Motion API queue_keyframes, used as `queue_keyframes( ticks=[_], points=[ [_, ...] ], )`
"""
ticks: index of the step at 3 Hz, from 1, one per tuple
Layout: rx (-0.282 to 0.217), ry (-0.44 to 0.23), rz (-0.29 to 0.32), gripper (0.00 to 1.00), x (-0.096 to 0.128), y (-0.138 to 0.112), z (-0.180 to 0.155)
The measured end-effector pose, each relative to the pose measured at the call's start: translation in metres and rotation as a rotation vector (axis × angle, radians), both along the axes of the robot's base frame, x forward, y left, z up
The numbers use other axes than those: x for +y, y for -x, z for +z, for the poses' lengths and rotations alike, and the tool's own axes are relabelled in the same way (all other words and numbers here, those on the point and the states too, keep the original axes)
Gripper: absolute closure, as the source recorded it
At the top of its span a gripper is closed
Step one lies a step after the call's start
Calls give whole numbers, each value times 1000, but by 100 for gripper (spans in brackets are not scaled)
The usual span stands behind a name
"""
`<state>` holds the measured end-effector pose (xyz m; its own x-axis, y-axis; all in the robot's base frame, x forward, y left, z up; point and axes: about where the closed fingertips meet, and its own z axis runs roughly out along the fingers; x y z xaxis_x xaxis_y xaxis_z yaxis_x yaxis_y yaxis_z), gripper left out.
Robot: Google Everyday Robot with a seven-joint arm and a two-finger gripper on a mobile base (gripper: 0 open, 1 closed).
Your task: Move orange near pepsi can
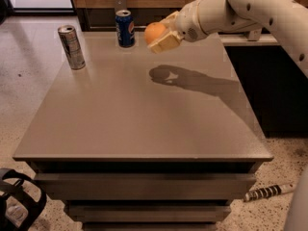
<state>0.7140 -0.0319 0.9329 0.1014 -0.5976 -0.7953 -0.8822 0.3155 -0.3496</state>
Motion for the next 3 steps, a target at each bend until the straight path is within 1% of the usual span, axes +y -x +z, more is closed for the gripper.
queue_keyframes(
  ticks=[1, 2, 3],
  points=[
    [-21, -30, -65, 100, -17, -45, -4],
    [-19, -32, -153, 100, -33, -75, -14],
    [-5, -6, -236, 100, -41, -96, -31]
  ],
)
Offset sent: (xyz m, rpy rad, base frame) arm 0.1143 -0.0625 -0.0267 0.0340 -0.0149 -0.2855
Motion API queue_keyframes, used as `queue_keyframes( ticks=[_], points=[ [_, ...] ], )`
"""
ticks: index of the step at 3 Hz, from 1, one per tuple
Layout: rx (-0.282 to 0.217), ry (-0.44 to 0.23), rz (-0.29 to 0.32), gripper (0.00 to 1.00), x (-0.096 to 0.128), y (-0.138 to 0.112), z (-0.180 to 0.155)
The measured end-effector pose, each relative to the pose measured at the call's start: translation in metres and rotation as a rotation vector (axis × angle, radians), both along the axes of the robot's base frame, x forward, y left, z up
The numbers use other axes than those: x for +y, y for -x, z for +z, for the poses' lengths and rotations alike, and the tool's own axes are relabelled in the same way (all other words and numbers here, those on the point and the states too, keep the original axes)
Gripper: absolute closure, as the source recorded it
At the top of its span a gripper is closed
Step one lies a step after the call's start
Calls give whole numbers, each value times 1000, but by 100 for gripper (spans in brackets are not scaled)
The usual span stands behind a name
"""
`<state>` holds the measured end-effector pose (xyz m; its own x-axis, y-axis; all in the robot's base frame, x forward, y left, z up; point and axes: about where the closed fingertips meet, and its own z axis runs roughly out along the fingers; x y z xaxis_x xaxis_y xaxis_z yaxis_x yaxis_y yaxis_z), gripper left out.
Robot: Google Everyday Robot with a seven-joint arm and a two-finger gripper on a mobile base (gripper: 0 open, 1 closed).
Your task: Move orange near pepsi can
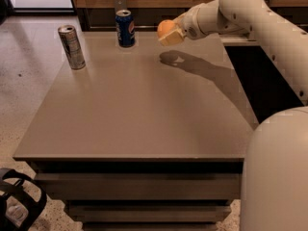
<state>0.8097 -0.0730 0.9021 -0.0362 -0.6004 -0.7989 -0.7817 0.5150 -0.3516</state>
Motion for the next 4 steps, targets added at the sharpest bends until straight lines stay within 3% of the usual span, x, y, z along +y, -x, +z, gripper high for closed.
queue_keyframes(
  ticks=[1, 3, 4],
  points=[
    [27, 24, -39, 100, 4, -12, -22],
    [28, -12, 8, 100, 43, -28, -52],
    [11, -70, 36, 100, 58, -31, -63]
  ],
)
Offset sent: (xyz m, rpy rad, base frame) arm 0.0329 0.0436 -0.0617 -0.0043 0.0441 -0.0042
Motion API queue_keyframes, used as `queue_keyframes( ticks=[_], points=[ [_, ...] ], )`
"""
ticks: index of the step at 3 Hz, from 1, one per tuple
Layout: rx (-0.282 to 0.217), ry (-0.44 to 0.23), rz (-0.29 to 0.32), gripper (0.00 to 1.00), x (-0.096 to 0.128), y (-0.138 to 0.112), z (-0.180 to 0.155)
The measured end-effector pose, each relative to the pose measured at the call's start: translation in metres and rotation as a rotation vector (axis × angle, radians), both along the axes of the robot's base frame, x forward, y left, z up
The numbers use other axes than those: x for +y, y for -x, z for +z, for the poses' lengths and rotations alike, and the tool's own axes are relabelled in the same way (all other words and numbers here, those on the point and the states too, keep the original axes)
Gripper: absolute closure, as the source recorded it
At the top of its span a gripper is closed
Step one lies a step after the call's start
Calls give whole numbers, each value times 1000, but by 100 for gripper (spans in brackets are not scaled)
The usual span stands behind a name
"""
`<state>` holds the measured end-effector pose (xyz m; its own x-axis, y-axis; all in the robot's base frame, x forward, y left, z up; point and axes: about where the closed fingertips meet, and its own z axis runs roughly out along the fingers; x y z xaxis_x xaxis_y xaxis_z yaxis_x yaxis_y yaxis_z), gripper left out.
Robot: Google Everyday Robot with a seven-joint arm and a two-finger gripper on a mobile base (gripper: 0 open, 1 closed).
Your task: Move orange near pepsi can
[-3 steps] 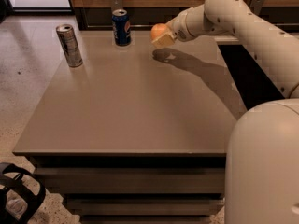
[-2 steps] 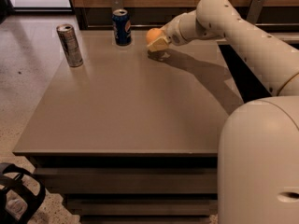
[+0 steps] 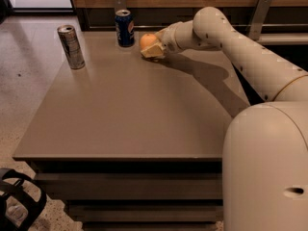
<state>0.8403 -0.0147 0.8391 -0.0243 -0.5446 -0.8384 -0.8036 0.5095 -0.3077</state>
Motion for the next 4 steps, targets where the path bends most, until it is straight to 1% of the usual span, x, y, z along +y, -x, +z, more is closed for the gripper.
queue_keyframes(
  ticks=[1, 2, 4],
  points=[
    [-9, -32, 9, 100, 8, -1, -5],
    [-5, -31, 13, 81, 11, -1, -7],
    [0, -32, 21, 35, 17, -1, -11]
  ],
)
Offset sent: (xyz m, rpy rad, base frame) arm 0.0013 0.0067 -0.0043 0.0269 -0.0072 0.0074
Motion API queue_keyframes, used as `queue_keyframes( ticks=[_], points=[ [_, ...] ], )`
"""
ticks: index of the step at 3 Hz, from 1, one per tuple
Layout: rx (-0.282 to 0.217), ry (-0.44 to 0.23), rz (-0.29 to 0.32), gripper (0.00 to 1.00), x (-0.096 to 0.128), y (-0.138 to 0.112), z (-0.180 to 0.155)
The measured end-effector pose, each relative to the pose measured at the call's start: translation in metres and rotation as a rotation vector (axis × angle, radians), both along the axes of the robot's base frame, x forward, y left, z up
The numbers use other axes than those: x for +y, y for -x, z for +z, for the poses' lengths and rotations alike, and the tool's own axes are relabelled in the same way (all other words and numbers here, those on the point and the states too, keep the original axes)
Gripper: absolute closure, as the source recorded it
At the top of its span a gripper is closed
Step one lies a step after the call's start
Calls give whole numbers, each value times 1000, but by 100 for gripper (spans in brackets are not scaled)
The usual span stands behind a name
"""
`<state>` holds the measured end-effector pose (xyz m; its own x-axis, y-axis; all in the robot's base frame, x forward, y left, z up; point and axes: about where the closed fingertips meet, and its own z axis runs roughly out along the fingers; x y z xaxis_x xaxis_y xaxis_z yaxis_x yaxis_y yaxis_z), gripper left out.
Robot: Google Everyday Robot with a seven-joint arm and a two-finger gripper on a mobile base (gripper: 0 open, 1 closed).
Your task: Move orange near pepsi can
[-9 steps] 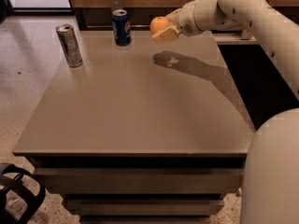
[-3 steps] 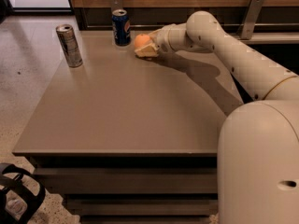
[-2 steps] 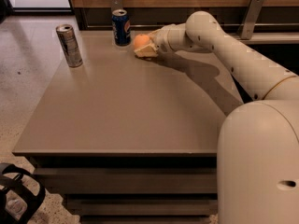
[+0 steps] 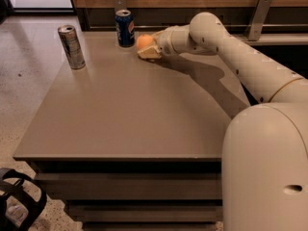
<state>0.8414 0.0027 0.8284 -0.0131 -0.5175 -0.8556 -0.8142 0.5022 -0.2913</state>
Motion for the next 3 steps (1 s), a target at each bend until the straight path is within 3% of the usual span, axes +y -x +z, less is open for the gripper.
queue_keyframes(
  ticks=[1, 2, 3],
  points=[
    [2, 0, 3, 13, 3, 0, -2],
    [5, -1, 7, 0, 6, 0, -4],
    [5, -1, 7, 0, 6, 0, -4]
  ],
)
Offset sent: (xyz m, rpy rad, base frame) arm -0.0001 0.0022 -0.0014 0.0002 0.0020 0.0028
